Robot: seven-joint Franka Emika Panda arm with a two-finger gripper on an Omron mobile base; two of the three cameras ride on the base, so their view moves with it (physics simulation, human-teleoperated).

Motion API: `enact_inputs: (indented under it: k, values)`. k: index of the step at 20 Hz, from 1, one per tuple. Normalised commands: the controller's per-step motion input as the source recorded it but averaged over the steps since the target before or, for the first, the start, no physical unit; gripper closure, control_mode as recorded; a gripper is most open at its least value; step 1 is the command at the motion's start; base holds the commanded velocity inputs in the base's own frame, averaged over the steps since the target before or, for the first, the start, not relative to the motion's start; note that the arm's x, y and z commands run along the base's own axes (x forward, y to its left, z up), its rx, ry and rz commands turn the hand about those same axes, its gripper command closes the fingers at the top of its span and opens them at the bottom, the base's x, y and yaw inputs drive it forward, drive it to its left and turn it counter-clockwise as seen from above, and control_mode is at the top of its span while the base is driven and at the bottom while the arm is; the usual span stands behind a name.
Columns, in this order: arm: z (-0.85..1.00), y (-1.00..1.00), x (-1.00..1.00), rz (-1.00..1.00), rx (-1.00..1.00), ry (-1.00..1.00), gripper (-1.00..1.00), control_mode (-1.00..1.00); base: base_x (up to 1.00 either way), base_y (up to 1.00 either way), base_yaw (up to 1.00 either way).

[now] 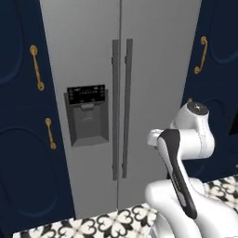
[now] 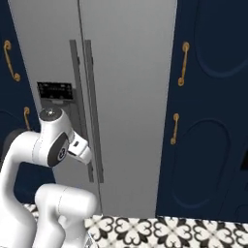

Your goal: Grab a lemon wedge from the fridge and one ice cube from the ice bowl, and put them in the glass of lemonade.

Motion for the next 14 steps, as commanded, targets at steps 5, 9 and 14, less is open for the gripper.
enact_inputs:
  k: [5, 9, 14]
  values:
    - [0.0, 0.0, 0.0, 0.0, 0.0, 0.0, -1.0, 1.0, -0.51, 0.35, 0.01]
    - [0.0, 0.0, 0.0, 0.0, 0.0, 0.0, -1.0, 1.0, 0.03, 0.04, 0.14]
    - [0.0, 0.0, 0.0, 0.0, 0.0, 0.0, -1.0, 1.0, 0.26, 0.0, 0.21]
